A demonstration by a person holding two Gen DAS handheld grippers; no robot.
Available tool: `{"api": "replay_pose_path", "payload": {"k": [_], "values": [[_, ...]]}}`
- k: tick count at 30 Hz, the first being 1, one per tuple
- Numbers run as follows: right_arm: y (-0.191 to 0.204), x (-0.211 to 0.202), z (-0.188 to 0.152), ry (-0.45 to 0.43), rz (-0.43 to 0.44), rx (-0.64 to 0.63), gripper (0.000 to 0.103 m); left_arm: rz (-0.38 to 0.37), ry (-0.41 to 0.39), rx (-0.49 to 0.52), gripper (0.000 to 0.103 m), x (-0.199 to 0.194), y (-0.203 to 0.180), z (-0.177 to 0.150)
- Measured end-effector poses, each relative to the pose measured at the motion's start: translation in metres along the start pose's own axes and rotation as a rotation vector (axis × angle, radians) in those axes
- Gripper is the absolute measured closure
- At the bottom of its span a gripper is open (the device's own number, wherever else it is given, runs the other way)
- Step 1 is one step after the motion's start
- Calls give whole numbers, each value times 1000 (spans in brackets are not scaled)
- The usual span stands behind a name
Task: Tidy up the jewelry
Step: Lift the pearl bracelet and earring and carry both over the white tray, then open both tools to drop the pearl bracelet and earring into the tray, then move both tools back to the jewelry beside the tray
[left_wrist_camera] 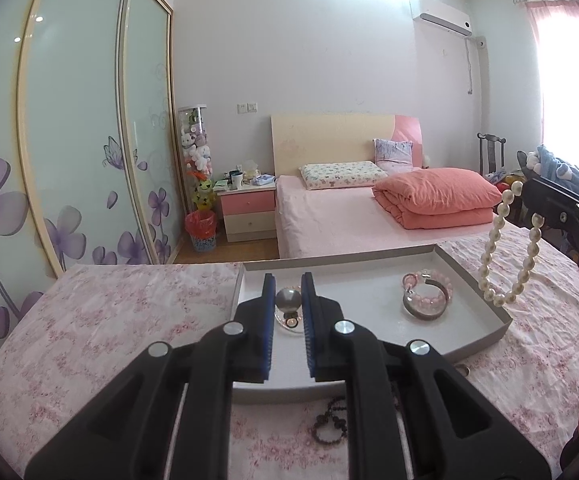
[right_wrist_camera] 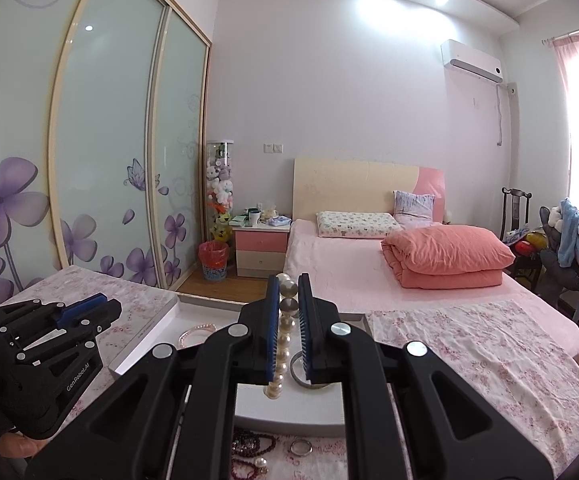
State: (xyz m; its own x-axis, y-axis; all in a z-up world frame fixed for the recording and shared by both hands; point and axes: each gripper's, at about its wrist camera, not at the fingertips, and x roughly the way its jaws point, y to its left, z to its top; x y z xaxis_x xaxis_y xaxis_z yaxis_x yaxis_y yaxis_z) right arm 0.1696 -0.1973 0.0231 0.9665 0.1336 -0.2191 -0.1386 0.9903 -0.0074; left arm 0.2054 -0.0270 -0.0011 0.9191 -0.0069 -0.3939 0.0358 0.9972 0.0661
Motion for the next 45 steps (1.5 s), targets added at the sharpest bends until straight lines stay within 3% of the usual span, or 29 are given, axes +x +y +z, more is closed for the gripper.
{"api": "replay_pose_path", "payload": {"k": [7,15,23,27,40,45], "values": [[-14,47,-5,70,15,49,92,-17,20,5,89,46,-2,10],[-28,106,-24,210,57,135,92,-49,144,-31,89,108,-6,8],[-35,130,-38,313,87,207,91,-65,200,-18,87,139,-16,0],[-45,123,-36,290,56,207,65,-58,195,-45,70,141,-9,2],[-41,99,-30,274,44,157,65,-25,159,-76,69,114,20,13],[-42,78,-35,297,45,138,65,-3,154,-78,61,85,33,5]]}}
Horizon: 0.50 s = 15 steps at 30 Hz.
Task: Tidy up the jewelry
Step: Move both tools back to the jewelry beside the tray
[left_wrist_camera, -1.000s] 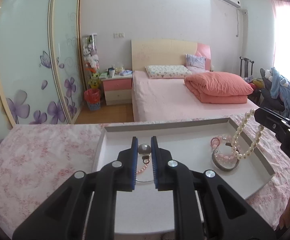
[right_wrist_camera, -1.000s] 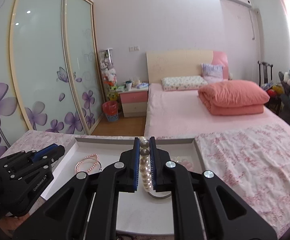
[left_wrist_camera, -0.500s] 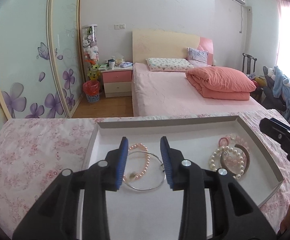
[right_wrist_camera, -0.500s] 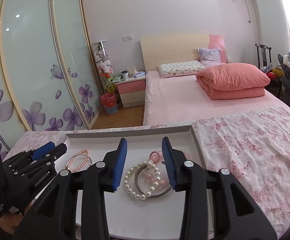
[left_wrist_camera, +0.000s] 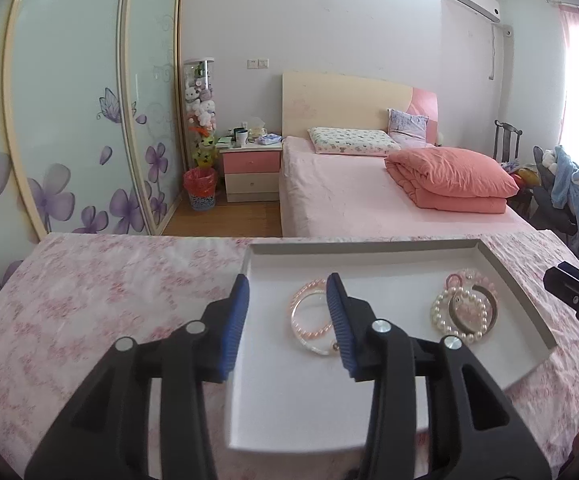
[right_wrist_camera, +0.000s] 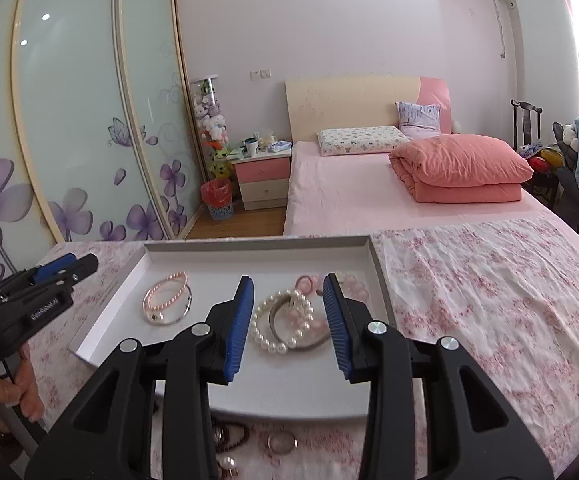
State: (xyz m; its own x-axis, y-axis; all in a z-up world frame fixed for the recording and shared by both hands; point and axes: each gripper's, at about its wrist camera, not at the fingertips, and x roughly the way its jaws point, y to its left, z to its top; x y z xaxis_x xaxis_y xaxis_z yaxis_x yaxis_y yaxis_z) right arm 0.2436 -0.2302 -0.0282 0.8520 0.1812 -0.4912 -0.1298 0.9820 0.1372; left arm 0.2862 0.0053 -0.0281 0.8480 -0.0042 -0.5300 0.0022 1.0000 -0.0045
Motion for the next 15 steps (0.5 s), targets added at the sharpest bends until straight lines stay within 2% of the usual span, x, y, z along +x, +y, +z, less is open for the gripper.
{"api": "replay_pose_path", "payload": {"k": [6,10,15], "values": [[-4,-13,-23,73,0,-25,65,12,29,27,52,-31,15,-28],[-8,-10,-45,185,21,-45,65,12,59,55,40,-47,21,-49],[-2,1,-67,299,28,-98,65,-4,105,57,33,-56,27,-67]]}}
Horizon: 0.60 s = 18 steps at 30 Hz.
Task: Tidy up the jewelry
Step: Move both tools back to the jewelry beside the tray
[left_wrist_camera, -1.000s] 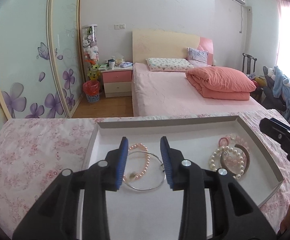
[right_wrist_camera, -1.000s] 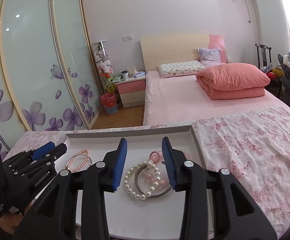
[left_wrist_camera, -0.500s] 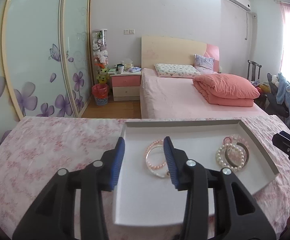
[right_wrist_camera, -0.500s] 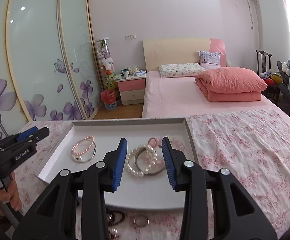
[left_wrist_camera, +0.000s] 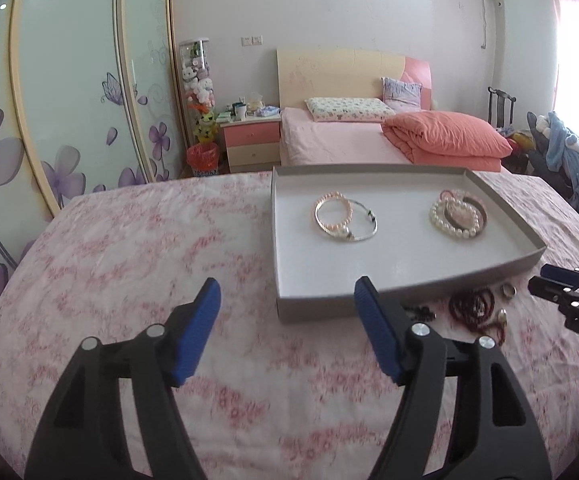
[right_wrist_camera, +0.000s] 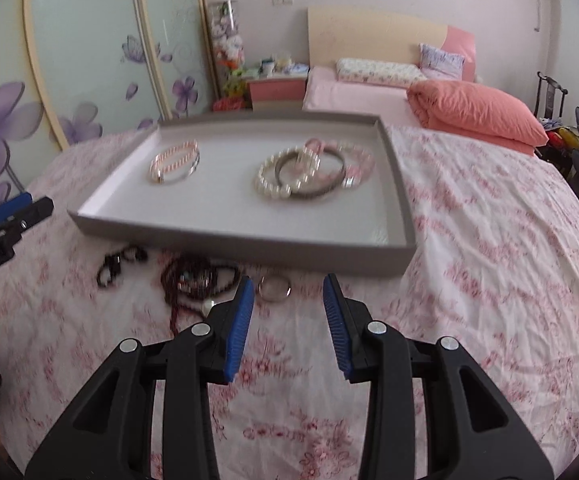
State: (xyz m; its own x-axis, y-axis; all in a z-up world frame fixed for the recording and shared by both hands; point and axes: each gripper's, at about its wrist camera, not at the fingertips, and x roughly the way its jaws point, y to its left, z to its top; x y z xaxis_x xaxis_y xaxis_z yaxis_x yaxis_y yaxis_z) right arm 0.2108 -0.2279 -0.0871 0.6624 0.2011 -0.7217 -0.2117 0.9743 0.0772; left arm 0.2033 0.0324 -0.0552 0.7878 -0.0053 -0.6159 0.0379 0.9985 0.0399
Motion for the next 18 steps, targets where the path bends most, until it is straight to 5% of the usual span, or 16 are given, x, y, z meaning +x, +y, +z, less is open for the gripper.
{"api": "replay_pose_path", "payload": {"k": [18], "values": [[14,31,4,66,-35,-25,65,-23,45,18,27,8,-4,-11]]}}
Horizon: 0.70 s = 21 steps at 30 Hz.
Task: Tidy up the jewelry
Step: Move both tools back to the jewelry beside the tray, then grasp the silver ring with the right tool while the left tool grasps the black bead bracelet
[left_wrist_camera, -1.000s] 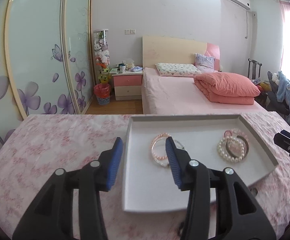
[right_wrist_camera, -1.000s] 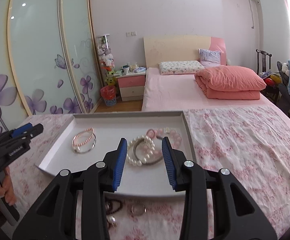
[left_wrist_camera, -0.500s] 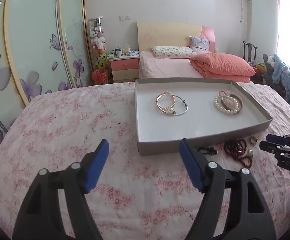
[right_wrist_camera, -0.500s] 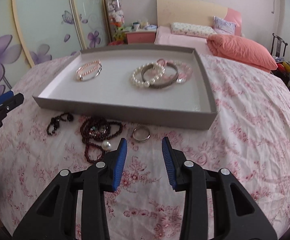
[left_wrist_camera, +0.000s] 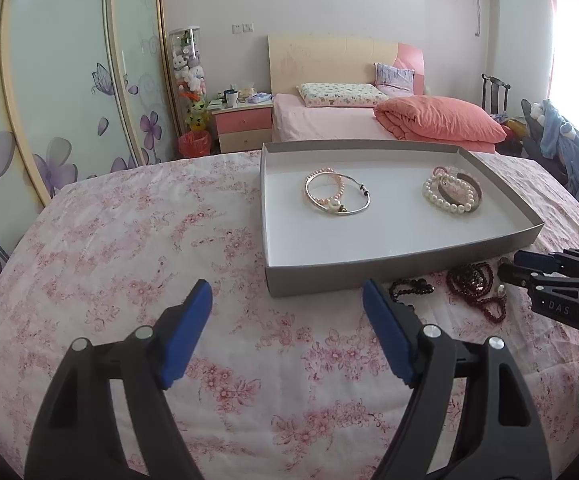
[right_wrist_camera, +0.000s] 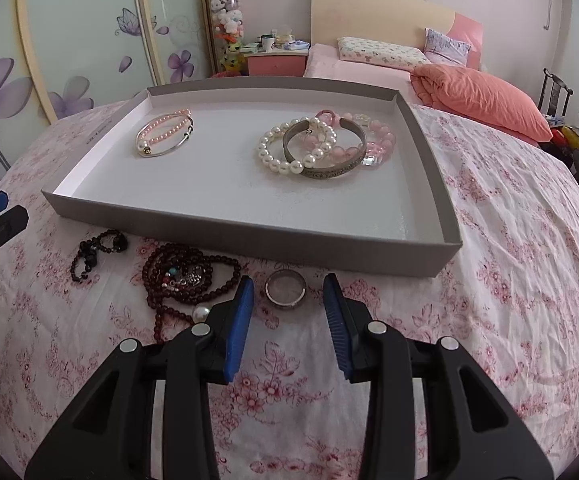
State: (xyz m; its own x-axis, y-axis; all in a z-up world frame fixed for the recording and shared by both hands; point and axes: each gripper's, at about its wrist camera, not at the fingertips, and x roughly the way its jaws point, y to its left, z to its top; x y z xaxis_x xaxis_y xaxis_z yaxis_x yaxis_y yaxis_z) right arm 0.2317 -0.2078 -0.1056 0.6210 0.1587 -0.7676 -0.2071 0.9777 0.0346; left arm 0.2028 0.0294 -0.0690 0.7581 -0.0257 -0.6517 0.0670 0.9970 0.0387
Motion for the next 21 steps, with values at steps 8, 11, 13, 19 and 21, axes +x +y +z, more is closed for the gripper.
{"api": "replay_pose_path", "payload": {"k": [8,11,13,19,21], "values": [[6,1,1,-3,-13,-5,80,-7,15,4,27,3,-3,-2],[2,-2,-1,-2,-24,12,80,-15,23,5,24,4,-6,-3],[-4,-5,-5,-2,-40,28,80,-24,25,9,23,4,-9,-4],[-25,-17,-20,-5,-93,87,80,-65,43,49,18,6,-27,-4],[-28,-19,-22,-5,-94,102,80,-80,55,66,18,9,-35,-3]]}}
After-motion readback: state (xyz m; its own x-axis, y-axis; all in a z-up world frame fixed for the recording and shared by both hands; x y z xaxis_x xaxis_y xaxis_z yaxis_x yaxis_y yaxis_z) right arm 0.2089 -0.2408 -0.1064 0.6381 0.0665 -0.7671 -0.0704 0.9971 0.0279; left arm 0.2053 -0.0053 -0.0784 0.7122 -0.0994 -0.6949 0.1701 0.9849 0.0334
